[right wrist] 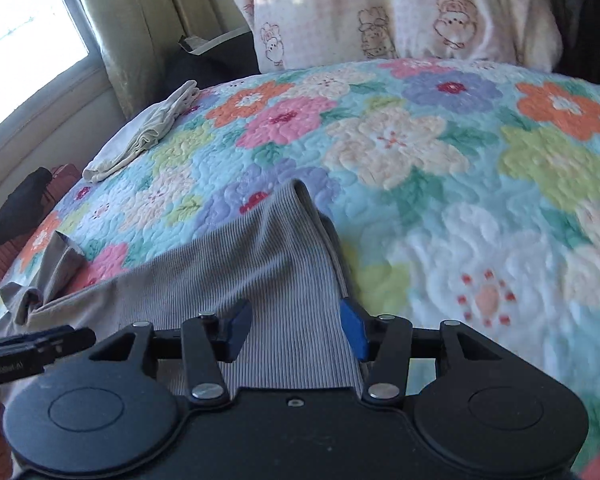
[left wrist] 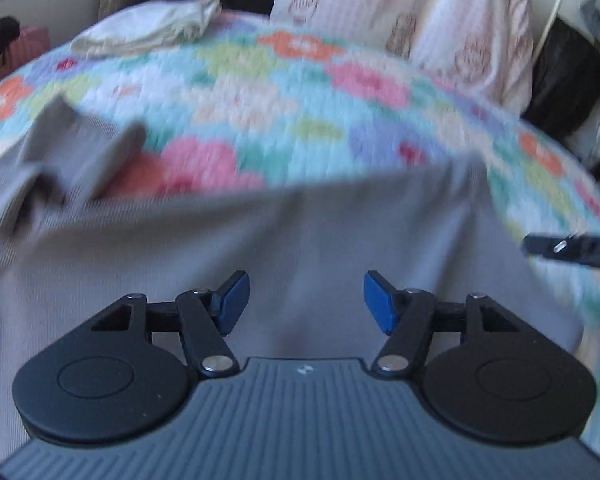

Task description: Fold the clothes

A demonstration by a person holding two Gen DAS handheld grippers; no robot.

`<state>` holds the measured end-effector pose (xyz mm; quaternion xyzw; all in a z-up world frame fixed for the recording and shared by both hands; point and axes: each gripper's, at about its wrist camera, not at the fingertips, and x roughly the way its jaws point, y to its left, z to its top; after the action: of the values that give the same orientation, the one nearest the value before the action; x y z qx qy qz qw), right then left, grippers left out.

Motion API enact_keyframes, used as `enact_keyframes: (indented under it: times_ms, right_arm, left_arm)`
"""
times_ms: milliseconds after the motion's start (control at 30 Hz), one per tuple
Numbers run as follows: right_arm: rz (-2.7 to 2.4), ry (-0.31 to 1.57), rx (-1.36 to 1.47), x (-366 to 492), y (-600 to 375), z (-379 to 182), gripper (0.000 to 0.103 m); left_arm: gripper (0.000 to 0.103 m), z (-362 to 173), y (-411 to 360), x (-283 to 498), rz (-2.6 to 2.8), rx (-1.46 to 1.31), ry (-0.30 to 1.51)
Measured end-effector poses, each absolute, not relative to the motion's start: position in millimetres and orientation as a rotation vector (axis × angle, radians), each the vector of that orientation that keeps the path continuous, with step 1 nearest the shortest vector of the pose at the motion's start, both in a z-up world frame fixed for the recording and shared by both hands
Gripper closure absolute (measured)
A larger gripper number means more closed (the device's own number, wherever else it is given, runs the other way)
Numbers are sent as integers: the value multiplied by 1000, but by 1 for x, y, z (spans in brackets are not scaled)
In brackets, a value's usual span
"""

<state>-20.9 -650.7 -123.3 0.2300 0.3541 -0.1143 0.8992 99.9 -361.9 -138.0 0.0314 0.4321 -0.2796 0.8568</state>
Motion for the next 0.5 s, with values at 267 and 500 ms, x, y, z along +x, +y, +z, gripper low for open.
enact_keyframes:
  times_ms: [267,500]
  right_arm:
    - [-224,832,622,-118,-634,-144,34]
    - [-187,717,876,-135,-639,-173,26]
  left_arm:
    - [39,-136,-304,53,-475,147,890]
    - [38,-125,-233,40,-348,-20,912]
